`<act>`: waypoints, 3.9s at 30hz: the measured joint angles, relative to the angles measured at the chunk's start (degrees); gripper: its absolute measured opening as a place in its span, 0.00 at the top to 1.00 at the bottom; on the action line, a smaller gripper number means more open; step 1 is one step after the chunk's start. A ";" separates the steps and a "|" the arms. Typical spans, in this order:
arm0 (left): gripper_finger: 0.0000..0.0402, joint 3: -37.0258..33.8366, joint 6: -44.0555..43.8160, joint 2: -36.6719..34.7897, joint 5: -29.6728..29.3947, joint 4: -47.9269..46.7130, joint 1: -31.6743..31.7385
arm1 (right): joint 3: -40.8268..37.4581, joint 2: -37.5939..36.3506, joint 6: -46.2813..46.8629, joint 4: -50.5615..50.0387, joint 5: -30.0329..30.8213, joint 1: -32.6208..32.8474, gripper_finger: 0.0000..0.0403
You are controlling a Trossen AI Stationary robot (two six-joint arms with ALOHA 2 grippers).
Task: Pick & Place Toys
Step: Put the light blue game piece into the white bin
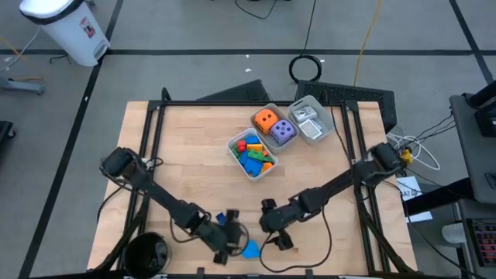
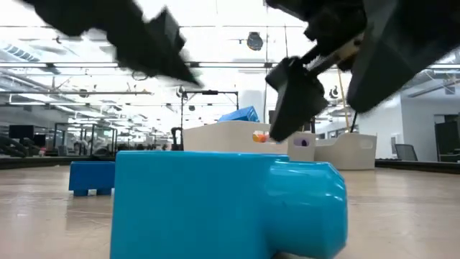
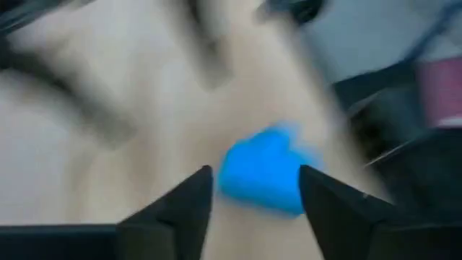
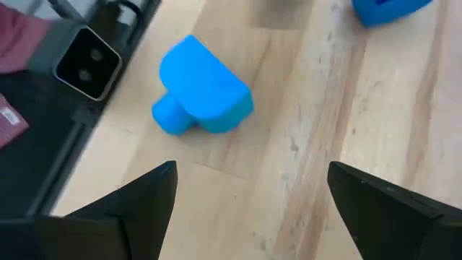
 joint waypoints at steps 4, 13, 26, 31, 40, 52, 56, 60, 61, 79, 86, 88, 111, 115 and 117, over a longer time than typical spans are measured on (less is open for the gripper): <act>0.69 0.07 5.68 2.33 4.38 11.34 -1.05 | -0.08 -3.91 0.15 -4.09 0.31 -0.19 0.18; 0.95 -0.01 2.54 8.28 11.21 13.16 3.06 | -3.58 -11.92 -0.28 -2.63 10.38 2.24 0.18; 0.95 0.21 -0.79 9.21 7.22 8.98 7.49 | -13.41 -17.82 -0.11 7.45 10.64 2.08 0.18; 0.98 0.30 -5.20 8.93 -6.63 4.24 10.82 | -14.04 -17.74 -0.15 7.76 13.18 2.13 0.18; 0.99 0.12 -10.11 9.14 -8.41 6.63 14.62 | -18.66 -17.72 3.11 7.56 24.16 1.32 0.18; 0.98 0.08 -5.01 3.77 -11.53 9.19 13.70 | -26.98 -10.86 7.44 29.32 22.27 -0.20 0.23; 0.98 -0.01 -4.45 3.73 -11.61 8.74 14.11 | -26.51 -5.37 7.64 32.58 22.14 0.86 0.27; 0.94 0.01 -6.86 3.68 -11.67 6.33 14.36 | -25.52 -2.78 9.37 33.06 22.36 0.71 0.29; 0.93 0.01 -7.36 3.68 -11.73 5.81 14.38 | -25.45 -2.18 9.58 33.06 22.31 0.65 0.30; 0.93 0.06 -7.56 3.66 -11.74 5.53 14.31 | -25.45 -0.91 8.33 35.31 24.02 0.64 0.50; 0.90 0.08 -7.65 3.66 -11.77 5.55 14.33 | -25.45 -0.91 7.26 35.37 24.02 0.61 0.68; 0.90 0.08 -7.65 3.64 -11.77 5.57 14.33 | -25.45 -0.91 7.24 35.43 23.92 0.51 0.74; 0.90 0.19 -5.71 -10.03 -12.84 -4.80 8.24 | -25.46 -30.01 -5.46 18.63 49.74 -5.15 0.85; 0.90 0.14 -5.84 -9.96 -13.27 -5.66 8.48 | -25.50 -28.89 -4.03 14.49 47.49 -10.99 0.84; 0.90 0.14 -5.86 -9.96 -13.30 -5.53 8.76 | -25.50 -26.69 -3.14 13.96 45.10 -13.52 0.84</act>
